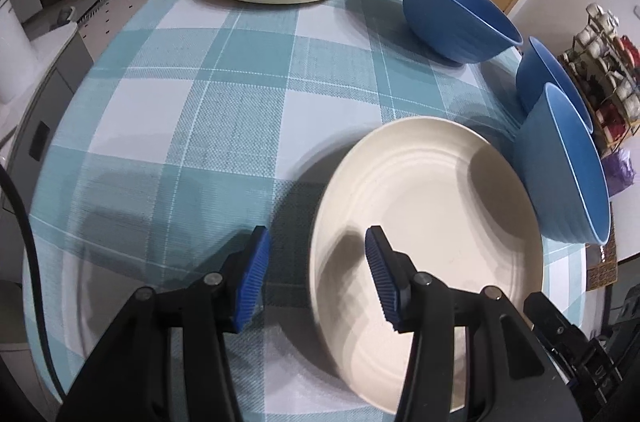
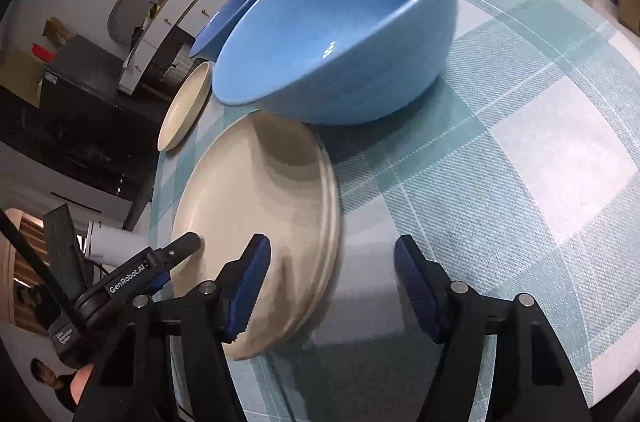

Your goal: Organize plates and bowls

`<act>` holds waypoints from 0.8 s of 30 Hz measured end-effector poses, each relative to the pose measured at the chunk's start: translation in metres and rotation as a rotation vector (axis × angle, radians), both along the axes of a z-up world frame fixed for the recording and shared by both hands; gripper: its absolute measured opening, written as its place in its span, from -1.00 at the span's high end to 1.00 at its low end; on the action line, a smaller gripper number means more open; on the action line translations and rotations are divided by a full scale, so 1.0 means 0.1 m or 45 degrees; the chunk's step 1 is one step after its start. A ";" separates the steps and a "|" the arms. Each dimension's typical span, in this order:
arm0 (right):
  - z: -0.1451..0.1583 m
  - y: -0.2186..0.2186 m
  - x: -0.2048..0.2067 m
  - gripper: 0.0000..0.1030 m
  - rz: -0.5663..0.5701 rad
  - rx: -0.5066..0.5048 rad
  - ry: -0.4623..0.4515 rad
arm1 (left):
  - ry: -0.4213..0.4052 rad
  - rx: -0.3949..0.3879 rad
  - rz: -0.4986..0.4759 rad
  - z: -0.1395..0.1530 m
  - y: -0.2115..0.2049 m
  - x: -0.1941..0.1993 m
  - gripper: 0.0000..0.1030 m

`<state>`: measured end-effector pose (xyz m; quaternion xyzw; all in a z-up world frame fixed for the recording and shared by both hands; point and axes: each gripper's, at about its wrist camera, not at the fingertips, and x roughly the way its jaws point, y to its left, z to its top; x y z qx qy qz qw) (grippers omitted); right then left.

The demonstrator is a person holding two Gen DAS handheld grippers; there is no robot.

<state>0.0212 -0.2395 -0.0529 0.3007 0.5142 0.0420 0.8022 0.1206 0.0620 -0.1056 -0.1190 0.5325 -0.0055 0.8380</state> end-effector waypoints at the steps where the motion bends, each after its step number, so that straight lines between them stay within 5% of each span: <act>1: -0.01 0.02 0.00 -0.28 -0.001 -0.001 -0.002 | -0.003 -0.007 0.003 -0.01 0.00 0.00 0.05; 6: -0.04 0.06 -0.03 0.04 -0.009 -0.023 -0.013 | -0.002 -0.048 0.002 -0.03 -0.01 -0.01 0.06; 8: -0.08 0.12 -0.01 0.52 0.035 -0.008 0.012 | -0.001 -0.039 -0.008 -0.04 -0.04 -0.02 0.16; 11: -0.11 0.19 -0.03 0.62 0.069 0.009 0.012 | -0.001 -0.048 -0.042 -0.03 -0.08 -0.02 0.41; 24: -0.15 0.25 -0.01 0.64 0.106 0.029 -0.011 | -0.006 -0.011 -0.009 0.00 -0.01 -0.15 0.47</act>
